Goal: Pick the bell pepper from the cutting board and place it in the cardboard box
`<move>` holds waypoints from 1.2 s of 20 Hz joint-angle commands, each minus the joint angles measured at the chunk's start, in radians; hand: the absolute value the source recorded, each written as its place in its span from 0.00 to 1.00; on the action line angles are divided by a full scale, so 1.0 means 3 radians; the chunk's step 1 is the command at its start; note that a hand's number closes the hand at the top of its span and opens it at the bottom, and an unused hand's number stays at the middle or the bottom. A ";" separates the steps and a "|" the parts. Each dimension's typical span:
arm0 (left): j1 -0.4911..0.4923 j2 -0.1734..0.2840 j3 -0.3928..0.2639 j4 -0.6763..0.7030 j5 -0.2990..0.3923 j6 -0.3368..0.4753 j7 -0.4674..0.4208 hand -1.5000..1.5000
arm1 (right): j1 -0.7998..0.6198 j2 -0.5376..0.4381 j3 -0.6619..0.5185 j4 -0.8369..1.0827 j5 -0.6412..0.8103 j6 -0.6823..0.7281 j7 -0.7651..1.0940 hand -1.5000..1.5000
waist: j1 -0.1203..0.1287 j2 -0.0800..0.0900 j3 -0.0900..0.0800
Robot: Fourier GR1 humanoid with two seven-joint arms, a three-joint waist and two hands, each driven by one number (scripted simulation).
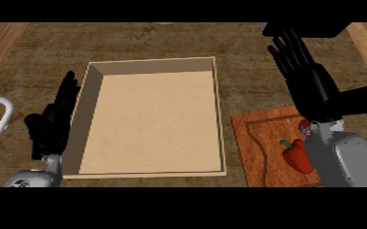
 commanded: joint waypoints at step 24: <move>-0.0040 0.0537 0.0210 0.0602 -0.0351 -0.0160 -0.0073 0.50 | 0.0196 -0.1998 0.0543 0.0821 0.2040 0.2183 -0.3319 0.00 | 0.0077 -0.0070 0.0060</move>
